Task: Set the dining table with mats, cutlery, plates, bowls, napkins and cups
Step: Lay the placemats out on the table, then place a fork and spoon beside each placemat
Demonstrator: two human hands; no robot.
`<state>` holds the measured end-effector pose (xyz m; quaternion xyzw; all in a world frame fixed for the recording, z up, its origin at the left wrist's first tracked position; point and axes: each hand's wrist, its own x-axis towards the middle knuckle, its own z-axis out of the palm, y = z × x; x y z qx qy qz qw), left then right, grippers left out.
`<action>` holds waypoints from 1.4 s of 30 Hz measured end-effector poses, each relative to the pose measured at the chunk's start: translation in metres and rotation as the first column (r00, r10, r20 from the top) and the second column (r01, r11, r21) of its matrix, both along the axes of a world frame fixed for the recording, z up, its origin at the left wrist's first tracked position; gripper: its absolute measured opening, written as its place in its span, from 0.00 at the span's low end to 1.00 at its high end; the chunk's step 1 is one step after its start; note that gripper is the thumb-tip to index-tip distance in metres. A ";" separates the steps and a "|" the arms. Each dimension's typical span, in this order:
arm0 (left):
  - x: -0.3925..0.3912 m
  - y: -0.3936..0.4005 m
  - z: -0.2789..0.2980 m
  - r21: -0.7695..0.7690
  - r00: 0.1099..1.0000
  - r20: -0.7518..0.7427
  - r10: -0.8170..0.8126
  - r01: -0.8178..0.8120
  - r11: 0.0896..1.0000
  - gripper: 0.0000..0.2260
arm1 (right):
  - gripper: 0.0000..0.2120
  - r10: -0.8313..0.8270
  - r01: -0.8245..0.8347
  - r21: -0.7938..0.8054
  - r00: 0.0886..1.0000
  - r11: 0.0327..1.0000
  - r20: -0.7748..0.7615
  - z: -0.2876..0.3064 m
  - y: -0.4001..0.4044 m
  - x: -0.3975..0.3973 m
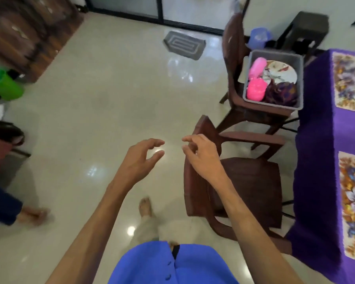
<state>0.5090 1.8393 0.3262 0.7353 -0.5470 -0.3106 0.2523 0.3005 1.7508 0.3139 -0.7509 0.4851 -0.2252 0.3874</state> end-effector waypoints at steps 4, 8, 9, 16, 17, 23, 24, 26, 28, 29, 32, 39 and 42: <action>0.038 -0.097 -0.022 0.042 0.986 -0.043 -0.158 0.160 0.986 0.13 | 0.11 -0.128 0.131 0.046 0.990 0.990 -0.056 -0.022 -0.065 0.032; 0.070 -0.224 -0.043 0.093 0.921 -0.043 -0.387 0.389 0.916 0.13 | 0.11 -0.350 0.357 0.112 0.933 0.927 -0.083 -0.043 -0.140 0.054; 0.074 -0.254 -0.047 0.126 0.895 -0.036 -0.444 0.445 0.887 0.13 | 0.11 -0.402 0.411 0.136 0.911 0.901 -0.090 -0.046 -0.156 0.056; 0.062 -0.399 -0.028 0.137 0.743 -0.035 -0.668 0.666 0.734 0.14 | 0.11 -0.652 0.659 0.258 0.748 0.707 -0.124 -0.031 -0.212 0.049; 0.055 -0.419 -0.025 0.123 0.708 -0.058 -0.704 0.705 0.699 0.14 | 0.10 -0.685 0.694 0.250 0.716 0.676 -0.135 -0.031 -0.220 0.044; 0.004 -0.553 -0.020 0.084 0.563 -0.041 -0.825 0.825 0.559 0.14 | 0.08 -0.848 0.841 0.241 0.519 0.485 -0.104 -0.037 -0.306 0.014; -0.004 -0.570 -0.018 0.085 0.549 -0.039 -0.835 0.834 0.545 0.14 | 0.08 -0.856 0.844 0.264 0.506 0.467 -0.104 -0.038 -0.322 0.008; -0.019 -0.605 -0.010 0.067 0.516 -0.040 -0.855 0.856 0.513 0.14 | 0.08 -0.869 0.852 0.272 0.485 0.446 -0.095 -0.038 -0.353 -0.003; -0.034 -0.640 -0.003 0.051 0.485 -0.039 -0.874 0.874 0.483 0.13 | 0.09 -0.880 0.855 0.291 0.469 0.430 -0.078 -0.036 -0.383 -0.013; -0.041 -0.658 -0.001 0.055 0.470 -0.047 -0.882 0.882 0.467 0.13 | 0.09 -0.889 0.858 0.305 0.453 0.415 -0.066 -0.033 -0.397 -0.019; -0.058 -0.706 0.001 0.077 0.448 -0.081 -0.890 0.893 0.443 0.14 | 0.09 -0.914 0.885 0.284 0.400 0.368 -0.062 -0.031 -0.433 -0.036; -0.102 -0.818 -0.030 0.129 0.327 -0.122 -0.937 0.941 0.312 0.14 | 0.08 -0.961 0.934 0.308 0.235 0.181 -0.145 -0.055 -0.491 -0.057; -0.120 -0.862 -0.049 0.156 0.265 -0.170 -0.949 0.958 0.239 0.14 | 0.07 -0.966 0.939 0.319 0.189 0.125 -0.178 -0.067 -0.520 -0.055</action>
